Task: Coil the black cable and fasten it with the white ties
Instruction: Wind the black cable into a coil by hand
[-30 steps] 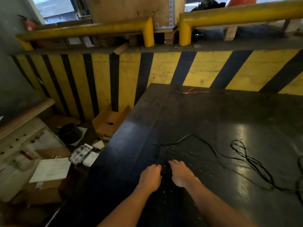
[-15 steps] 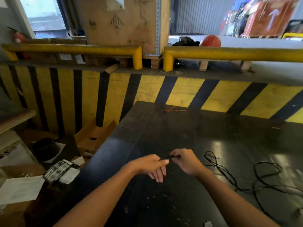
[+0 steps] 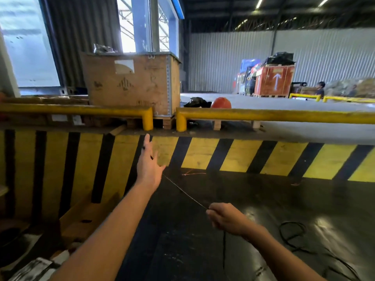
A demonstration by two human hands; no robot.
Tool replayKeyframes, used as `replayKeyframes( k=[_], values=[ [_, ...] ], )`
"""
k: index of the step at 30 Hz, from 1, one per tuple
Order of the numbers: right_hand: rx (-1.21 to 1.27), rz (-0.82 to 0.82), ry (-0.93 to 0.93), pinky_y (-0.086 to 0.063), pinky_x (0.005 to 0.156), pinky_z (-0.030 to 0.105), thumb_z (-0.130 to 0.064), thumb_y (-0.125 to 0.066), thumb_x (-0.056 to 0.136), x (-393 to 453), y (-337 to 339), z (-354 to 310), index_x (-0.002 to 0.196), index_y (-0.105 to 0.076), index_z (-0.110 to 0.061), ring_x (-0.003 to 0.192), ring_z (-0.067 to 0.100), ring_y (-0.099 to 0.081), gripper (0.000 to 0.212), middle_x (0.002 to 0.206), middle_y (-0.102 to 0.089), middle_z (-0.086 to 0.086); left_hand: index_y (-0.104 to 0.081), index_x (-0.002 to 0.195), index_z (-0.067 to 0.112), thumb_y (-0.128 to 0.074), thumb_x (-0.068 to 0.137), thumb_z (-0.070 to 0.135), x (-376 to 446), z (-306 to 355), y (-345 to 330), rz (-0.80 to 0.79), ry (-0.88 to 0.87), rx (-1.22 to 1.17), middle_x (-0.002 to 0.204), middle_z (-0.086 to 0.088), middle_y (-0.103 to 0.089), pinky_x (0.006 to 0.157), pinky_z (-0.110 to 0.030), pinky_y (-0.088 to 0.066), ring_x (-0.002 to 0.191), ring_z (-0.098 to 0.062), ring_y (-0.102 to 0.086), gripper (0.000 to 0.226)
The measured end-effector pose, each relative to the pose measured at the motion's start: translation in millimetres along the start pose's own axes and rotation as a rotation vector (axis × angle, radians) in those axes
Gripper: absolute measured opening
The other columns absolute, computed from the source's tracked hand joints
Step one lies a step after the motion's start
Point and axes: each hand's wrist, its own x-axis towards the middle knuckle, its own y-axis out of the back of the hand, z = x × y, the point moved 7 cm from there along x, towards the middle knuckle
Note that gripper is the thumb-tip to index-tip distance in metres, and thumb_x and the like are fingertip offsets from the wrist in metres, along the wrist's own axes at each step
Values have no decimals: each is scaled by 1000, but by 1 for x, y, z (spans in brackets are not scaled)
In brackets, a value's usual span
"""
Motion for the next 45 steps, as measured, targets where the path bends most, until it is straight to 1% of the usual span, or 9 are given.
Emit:
replayKeyframes(
  k=[7,11,15,19,22,29,34,39,45],
  values=[
    [-271,378,107,-37,62,15,-27,-54,93,-23,141,-21,89,-65,-24,72,1,-55,12,75,-58,-12,-29,142,43,-37,94,54,-44,-68,-12,-643,476,1085,156,-3,-25,105,-62,-30,138,-30,-29,50],
    [-277,635,139,-31,53,15,-29,-56,92,-21,179,-35,76,-56,-31,60,-2,-51,17,63,-52,-15,-35,135,50,-40,90,58,-100,-83,-55,-969,908,689,147,-8,-38,89,-71,-43,127,-38,-47,46],
    [-191,613,9,-52,67,31,-28,-46,97,-16,156,-15,86,-60,-20,70,11,-61,20,76,-64,0,-40,136,51,-30,94,55,-114,-50,-107,-1160,838,182,144,-6,-49,83,-65,-51,130,-38,-45,43],
    [-120,257,71,-57,68,33,-32,-42,97,-10,67,-24,98,-55,-24,69,11,-65,16,82,-66,1,-34,138,50,-38,91,52,-71,-18,-138,-788,530,-149,155,-7,-29,83,-70,-46,136,-36,-34,47],
    [-162,65,150,-46,60,21,-36,-38,98,-8,36,-42,100,-54,-27,61,1,-56,18,73,-57,-8,-21,142,52,-35,94,52,-36,-10,-124,-501,204,225,158,-2,-20,96,-74,-31,143,-31,-20,50],
    [-287,249,171,-46,71,23,-32,-50,95,-7,153,-32,89,-64,-20,77,5,-59,19,82,-64,-6,-35,129,56,-31,93,60,-48,-62,-66,-865,534,1070,150,-5,-35,92,-55,-47,127,-27,-43,37],
    [-241,472,183,-40,59,21,-33,-49,95,4,171,-31,81,-59,-25,66,6,-57,19,69,-59,-8,-44,133,50,-36,92,56,-94,-57,-101,-1143,827,293,142,-8,-50,87,-63,-50,127,-36,-49,42],
    [-47,231,58,-55,71,30,-32,-39,98,9,82,-19,93,-59,-19,77,17,-66,24,84,-66,3,-42,136,44,-39,91,50,-52,5,-141,-755,412,-220,143,-7,-49,88,-70,-44,130,-31,-46,46],
    [-235,27,169,-43,63,18,-36,-43,96,8,87,-43,85,-56,-26,65,1,-56,20,73,-57,-8,-19,145,43,-22,100,47,-30,-6,-116,-631,-19,955,158,-2,-21,111,-52,-18,143,-23,-20,46]
  ],
)
